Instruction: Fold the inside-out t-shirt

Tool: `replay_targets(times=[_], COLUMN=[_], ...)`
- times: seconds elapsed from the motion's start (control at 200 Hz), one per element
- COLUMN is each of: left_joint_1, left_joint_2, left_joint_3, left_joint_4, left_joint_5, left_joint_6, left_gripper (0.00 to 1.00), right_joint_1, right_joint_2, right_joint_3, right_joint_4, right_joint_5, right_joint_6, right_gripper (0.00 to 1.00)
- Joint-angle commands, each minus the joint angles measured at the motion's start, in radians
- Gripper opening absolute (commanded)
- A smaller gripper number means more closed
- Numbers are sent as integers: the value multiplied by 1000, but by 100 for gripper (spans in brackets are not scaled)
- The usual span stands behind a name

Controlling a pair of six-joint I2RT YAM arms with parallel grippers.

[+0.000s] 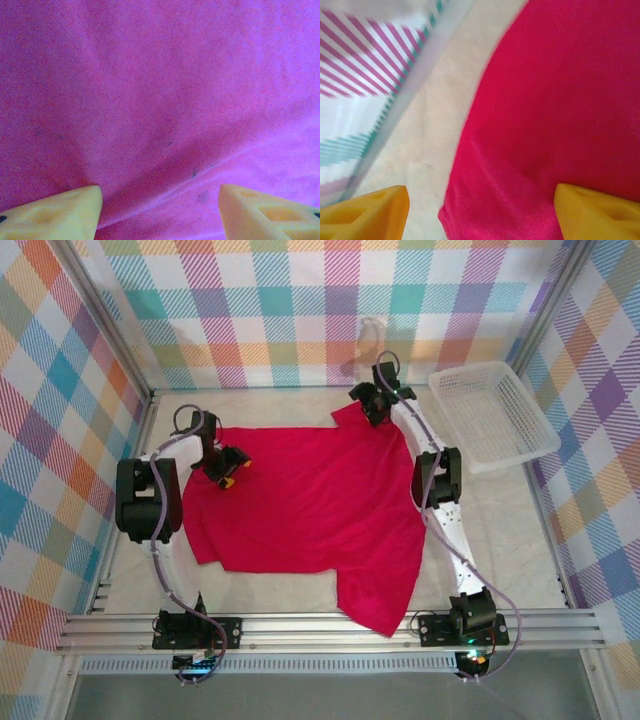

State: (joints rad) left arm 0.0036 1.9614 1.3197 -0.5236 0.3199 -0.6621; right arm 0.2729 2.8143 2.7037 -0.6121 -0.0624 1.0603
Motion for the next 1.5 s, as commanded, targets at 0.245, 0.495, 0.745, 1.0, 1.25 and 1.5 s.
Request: replay_targets(times=[0.245, 0.495, 0.745, 1.0, 1.25, 1.5], left_joint_1=[-7, -7, 4, 7, -2, -27], left_joint_2=[-120, -270, -340, -109, 161, 409], left_joint_3=[-61, -71, -157, 18, 262, 546], left_joint_4=[-57, -103, -85, -84, -121, -179], left_joint_5=[-2, -40, -84, -130, -156, -152], left_joint_6=[30, 49, 57, 72, 79, 78], left_gripper=[64, 67, 70, 69, 68, 68], right_joint_1=[-61, -19, 52, 54, 19, -50], right_joint_2=[-86, -399, -806, -789, -659, -488], right_joint_3=[-7, -330, -1085, -1232, -1142, -921], right_joint_4=[-20, -103, 88, 125, 1, -110], right_joint_5=[-74, -276, -207, -193, -85, 8], right_joint_6=[-65, -259, -233, -239, -276, -333], right_gripper=[79, 82, 84, 85, 87, 89])
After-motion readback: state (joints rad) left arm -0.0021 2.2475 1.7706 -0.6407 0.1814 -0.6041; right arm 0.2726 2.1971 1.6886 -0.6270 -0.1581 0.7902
